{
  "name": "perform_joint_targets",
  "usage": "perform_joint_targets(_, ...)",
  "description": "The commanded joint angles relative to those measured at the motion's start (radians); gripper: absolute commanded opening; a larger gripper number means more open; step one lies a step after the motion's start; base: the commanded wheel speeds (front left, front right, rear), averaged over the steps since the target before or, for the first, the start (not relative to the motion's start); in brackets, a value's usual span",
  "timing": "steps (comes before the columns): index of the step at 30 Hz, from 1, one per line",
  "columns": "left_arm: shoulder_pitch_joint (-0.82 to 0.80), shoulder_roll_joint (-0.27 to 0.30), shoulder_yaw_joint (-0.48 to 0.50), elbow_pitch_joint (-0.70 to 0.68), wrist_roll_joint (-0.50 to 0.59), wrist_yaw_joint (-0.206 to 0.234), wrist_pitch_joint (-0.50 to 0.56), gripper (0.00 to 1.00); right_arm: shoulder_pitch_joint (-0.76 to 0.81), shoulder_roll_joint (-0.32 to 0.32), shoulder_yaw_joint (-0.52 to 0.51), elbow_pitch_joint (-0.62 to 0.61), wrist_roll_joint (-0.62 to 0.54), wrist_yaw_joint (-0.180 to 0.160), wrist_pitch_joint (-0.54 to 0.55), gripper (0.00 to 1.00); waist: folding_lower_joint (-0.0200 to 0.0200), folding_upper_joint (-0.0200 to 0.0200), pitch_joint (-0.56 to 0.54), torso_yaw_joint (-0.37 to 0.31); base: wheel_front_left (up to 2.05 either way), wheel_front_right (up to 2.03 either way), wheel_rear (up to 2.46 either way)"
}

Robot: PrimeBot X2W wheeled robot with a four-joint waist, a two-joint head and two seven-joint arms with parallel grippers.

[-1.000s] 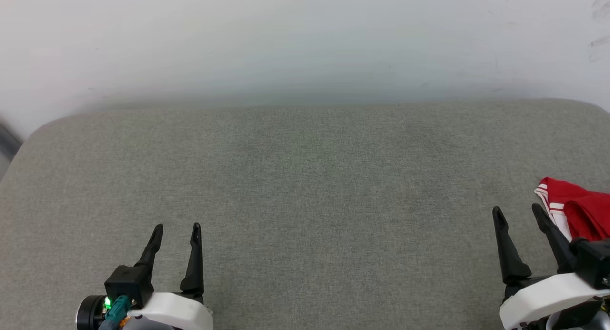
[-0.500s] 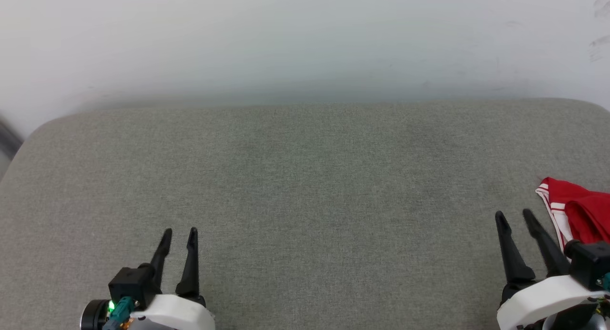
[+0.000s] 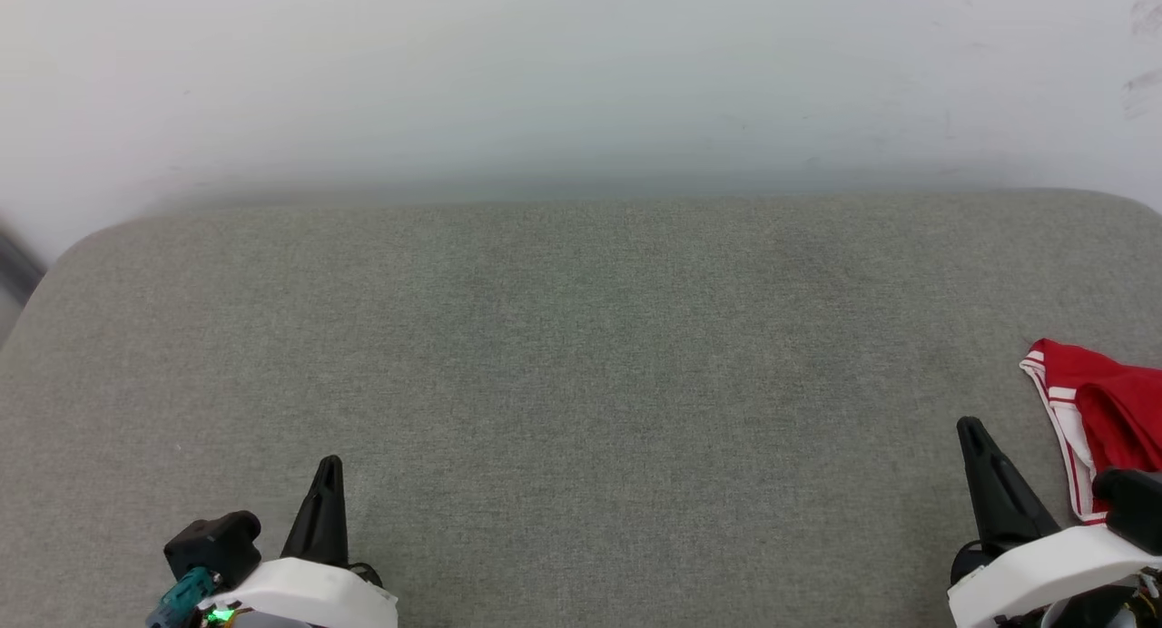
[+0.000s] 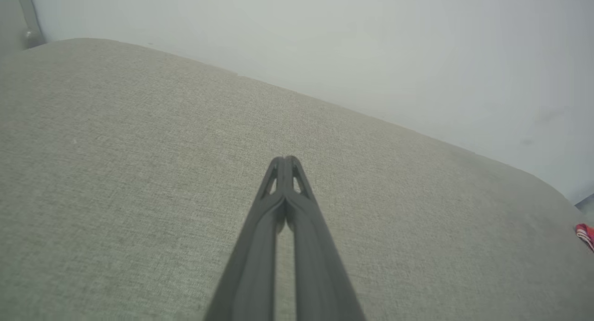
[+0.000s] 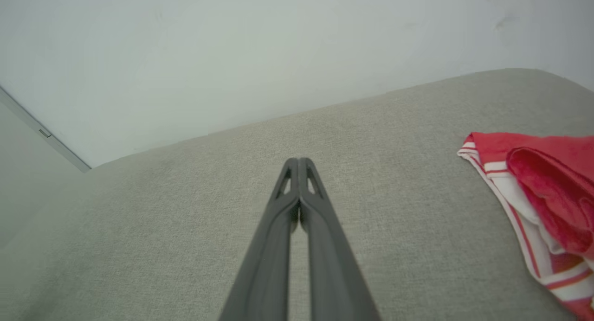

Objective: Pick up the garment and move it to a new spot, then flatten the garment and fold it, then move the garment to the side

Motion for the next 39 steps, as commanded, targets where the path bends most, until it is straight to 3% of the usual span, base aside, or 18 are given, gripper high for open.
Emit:
perform_joint_targets(1, -0.029, 0.003, 0.009, -0.015, -0.034, -0.005, 0.007, 0.0, -0.03, 0.002, -0.005, -0.006, 0.038, 0.0, 0.002, 0.0, 0.0, -0.0001, 0.0, 0.0, 0.0, 0.0, 0.0)
perform_joint_targets(12, -0.043, -0.011, 0.039, -0.014, -0.234, -0.025, 0.06, 0.0, -0.058, 0.008, -0.015, 0.045, 0.254, 0.0, 0.011, 0.0, 0.0, -0.0001, -0.003, 0.0, 0.0, 0.0, 0.0)
perform_joint_targets(39, -0.068, -0.034, 0.093, -0.009, -0.569, -0.059, 0.152, 0.0, -0.104, 0.019, -0.031, 0.131, 0.615, 0.0, 0.025, 0.0, 0.0, -0.0001, -0.008, -0.001, 0.0, 0.0, 0.0)
